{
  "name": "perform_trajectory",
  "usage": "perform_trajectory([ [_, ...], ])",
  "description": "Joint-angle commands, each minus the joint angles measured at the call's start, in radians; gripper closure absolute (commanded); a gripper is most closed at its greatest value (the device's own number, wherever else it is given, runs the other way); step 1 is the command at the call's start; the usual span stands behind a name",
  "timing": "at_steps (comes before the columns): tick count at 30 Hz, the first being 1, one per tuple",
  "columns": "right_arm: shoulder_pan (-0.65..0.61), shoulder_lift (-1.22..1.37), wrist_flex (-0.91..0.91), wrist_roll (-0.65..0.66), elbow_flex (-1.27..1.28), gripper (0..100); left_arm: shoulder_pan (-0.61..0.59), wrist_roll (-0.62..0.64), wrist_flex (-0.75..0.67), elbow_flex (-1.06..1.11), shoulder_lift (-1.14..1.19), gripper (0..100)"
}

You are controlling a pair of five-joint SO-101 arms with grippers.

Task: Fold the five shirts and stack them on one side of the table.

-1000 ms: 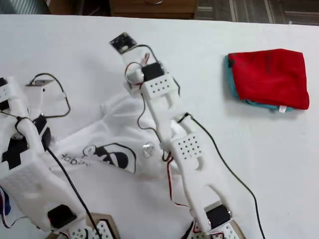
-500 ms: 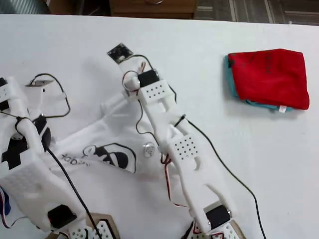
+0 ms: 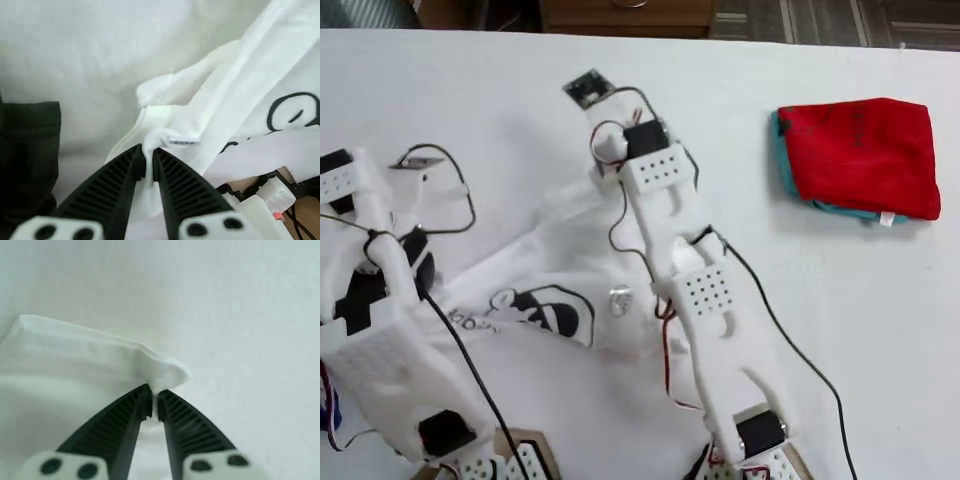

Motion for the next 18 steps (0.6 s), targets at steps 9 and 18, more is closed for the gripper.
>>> perform_trajectory([
  [9,0.005,-0.429,0.041,-0.104,0.172,97.8,0.106,0.086,0.023,-0.008,-0.017,97],
  [18,0.028,-0.903,-0.010,-0.107,0.930,97.8,0.150,0.091,0.028,-0.004,-0.017,97],
])
